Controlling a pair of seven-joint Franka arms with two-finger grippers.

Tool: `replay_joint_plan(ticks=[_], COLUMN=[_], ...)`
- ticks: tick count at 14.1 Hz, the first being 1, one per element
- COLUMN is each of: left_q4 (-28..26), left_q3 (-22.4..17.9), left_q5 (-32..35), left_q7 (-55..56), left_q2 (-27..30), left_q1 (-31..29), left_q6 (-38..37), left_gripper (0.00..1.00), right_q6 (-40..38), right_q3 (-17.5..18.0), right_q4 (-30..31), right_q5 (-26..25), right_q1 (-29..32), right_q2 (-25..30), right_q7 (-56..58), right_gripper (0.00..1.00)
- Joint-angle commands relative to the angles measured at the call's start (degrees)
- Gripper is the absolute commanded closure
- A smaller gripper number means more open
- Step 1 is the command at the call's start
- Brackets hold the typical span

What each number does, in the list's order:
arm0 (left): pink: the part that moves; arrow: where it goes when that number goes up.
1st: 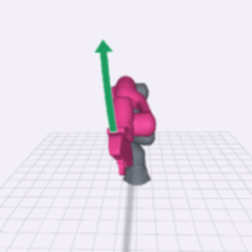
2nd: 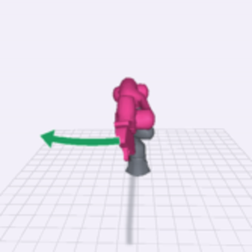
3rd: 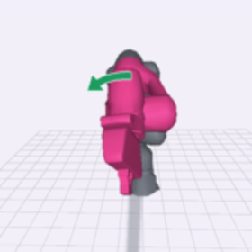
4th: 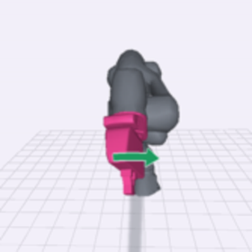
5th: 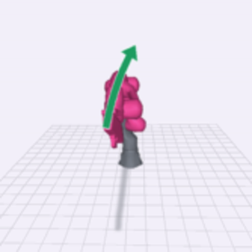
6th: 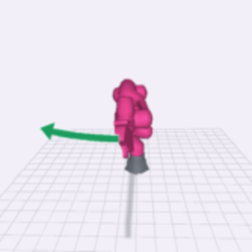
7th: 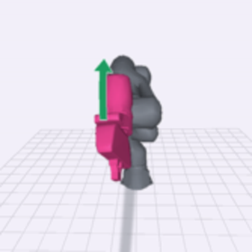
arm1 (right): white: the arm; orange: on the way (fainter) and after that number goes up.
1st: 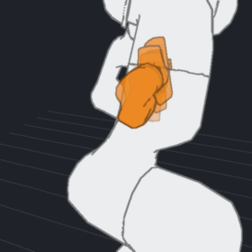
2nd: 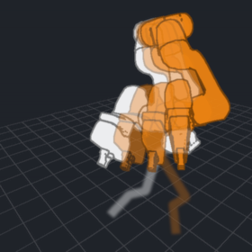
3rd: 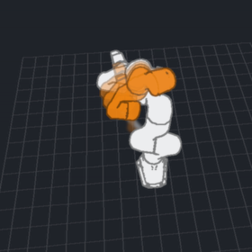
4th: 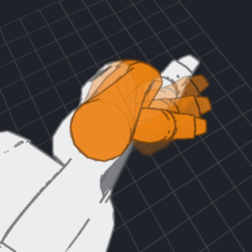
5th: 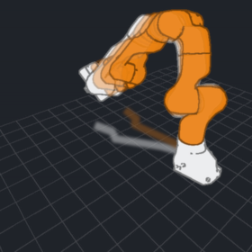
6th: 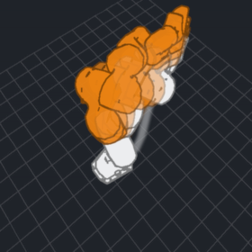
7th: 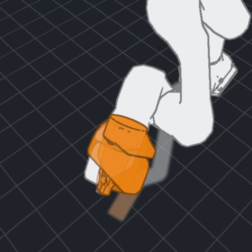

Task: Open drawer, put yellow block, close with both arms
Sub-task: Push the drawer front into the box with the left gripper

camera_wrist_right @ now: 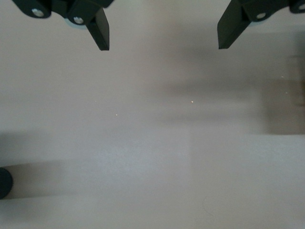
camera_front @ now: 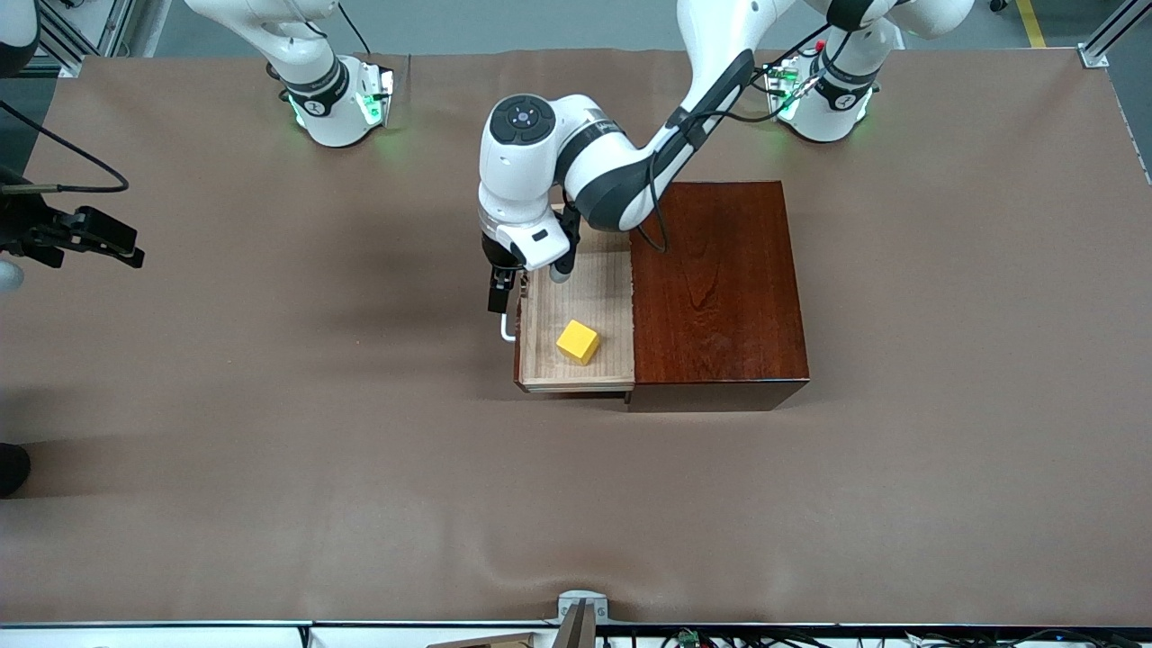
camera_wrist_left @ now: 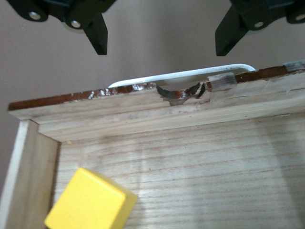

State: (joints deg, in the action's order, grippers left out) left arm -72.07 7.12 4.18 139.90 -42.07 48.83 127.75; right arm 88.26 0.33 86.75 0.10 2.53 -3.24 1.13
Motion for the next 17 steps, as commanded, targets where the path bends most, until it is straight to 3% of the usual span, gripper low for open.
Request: replay_joint_plan(ticks=[1,6,17], left_q4=[2.1,1.8,1.6], left_q3=[-0.4,-0.4,-0.8], left_q5=[-0.8,-1.2,-1.7], left_q7=[6.6,4.8,2.7], left_q2=[-2.6,-3.9,-3.1], left_q1=[0.8,1.4,0.3], left_q6=[3.5,2.9,-4.4], left_gripper=[0.0,0.0,0.0], right_q6=[0.6,1.1,0.9], right_q3=[0.7,0.8,1.1], right_q4=[0.8,0.9,0.8], right_q5=[2.2,3.9,1.4], right_q1=[1.8,2.6,1.3], right_q2=[1.2,1.1,1.1], right_q7=[-0.1,0.1,0.5], right_gripper=[0.0,0.0,0.0])
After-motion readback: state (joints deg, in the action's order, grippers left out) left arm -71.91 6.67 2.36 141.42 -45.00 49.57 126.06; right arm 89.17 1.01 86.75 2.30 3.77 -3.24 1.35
